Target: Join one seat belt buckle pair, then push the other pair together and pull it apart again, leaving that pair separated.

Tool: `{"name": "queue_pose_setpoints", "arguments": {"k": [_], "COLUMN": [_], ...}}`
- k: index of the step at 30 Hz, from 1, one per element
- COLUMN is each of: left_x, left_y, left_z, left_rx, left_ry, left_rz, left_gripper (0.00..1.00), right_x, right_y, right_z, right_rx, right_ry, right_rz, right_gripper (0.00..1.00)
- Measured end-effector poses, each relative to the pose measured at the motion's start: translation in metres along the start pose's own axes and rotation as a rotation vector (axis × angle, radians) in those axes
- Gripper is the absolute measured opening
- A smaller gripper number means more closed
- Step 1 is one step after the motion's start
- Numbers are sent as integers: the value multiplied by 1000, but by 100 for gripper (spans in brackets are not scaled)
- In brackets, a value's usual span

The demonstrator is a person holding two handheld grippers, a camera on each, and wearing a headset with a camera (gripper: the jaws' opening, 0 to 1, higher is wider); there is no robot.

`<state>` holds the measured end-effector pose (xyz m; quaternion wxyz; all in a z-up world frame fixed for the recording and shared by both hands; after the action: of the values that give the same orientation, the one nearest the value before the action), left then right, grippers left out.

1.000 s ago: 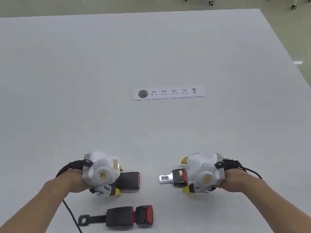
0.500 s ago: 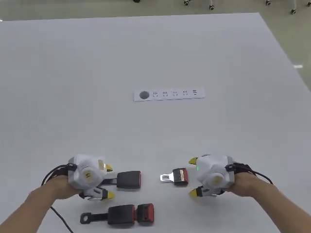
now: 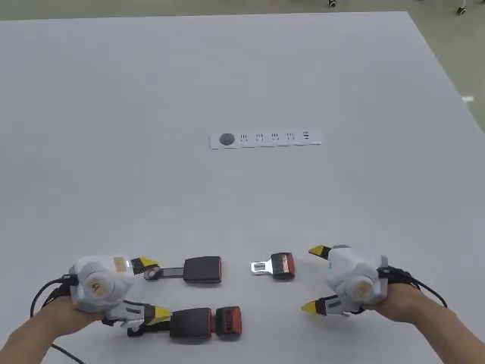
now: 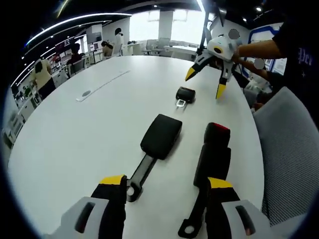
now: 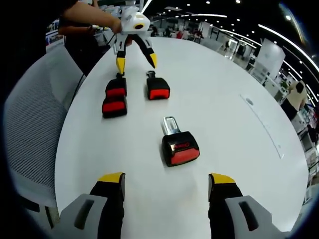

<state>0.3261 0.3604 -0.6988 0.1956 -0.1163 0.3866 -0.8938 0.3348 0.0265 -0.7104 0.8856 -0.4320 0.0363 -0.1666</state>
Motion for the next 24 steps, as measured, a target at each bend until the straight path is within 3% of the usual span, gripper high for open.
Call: {"name": "queue_pose_setpoints", "arguments": {"k": [3, 10, 15, 19, 24], "left_x": [7, 18, 28, 33, 42], "left_y": [-4, -20, -23, -22, -19], "left_z": [0, -12, -23, -30, -35], "left_rx": [62, 194, 231, 264, 310], "left_ry": [-26, -102, -132, -160, -191], "left_rz": [35, 112, 147, 163, 168], "left_gripper": [69, 80, 92, 96, 100], "right_x": [-6, -27, -39, -50, -57], "right_y": [-1, -10, -11, -9, -7], "right_z": [0, 11, 9, 9, 7], "right_rx": [38, 134, 183, 239, 270], "right_ry": [45, 119, 146, 181, 215], "right_rz": [-25, -78, -113, -127, -147], "right_gripper": [72, 82, 90, 99, 99]}}
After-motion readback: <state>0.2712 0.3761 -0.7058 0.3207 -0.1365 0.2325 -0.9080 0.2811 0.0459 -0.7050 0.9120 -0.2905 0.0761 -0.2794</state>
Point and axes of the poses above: the centre of the closed fingertips' face, and the gripper's own axes: y roughly forward along the fingers, x roughly to its right, z roughly out of its top, the point moved 6 cm from there along -y, roughly backward along the fingers, and after that the axes turned 2 degrees about y, right-handed, at the moved point
